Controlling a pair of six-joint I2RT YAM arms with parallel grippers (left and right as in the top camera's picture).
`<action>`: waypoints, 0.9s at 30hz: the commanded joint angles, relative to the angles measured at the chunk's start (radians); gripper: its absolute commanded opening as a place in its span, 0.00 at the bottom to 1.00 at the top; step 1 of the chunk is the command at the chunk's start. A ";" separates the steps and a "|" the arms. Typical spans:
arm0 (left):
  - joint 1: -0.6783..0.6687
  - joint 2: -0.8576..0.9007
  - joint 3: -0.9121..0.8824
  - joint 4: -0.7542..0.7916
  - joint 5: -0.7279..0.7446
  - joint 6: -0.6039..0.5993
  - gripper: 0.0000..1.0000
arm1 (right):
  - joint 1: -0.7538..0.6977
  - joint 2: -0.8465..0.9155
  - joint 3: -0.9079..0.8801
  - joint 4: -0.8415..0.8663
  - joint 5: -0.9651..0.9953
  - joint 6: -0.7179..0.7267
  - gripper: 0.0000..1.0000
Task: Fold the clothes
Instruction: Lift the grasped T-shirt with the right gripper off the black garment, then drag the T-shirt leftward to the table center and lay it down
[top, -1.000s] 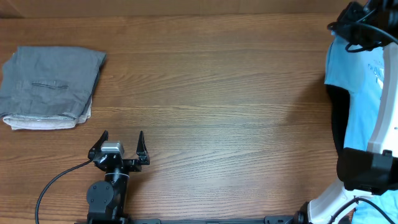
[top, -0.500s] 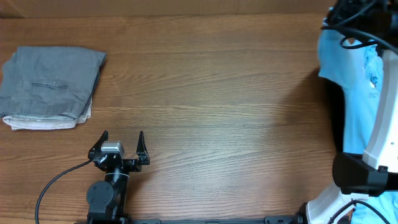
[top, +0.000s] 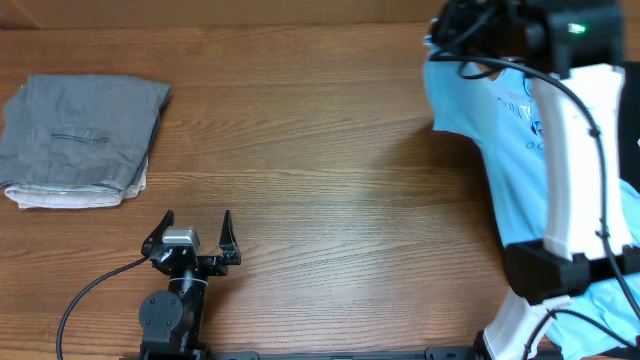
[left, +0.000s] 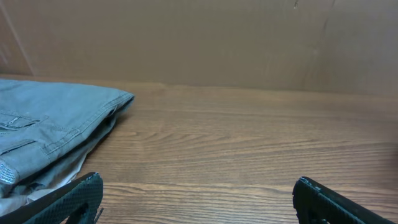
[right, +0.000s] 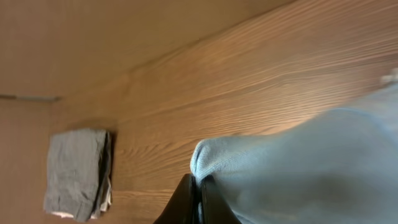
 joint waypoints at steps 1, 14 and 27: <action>0.002 -0.010 -0.003 0.003 0.009 0.022 1.00 | 0.076 0.065 0.025 0.039 -0.022 0.055 0.04; 0.002 -0.010 -0.003 0.003 0.009 0.022 1.00 | 0.332 0.192 0.024 0.209 -0.012 0.161 0.08; 0.002 -0.010 -0.003 0.003 0.009 0.022 1.00 | 0.529 0.349 0.024 0.357 -0.010 0.210 0.09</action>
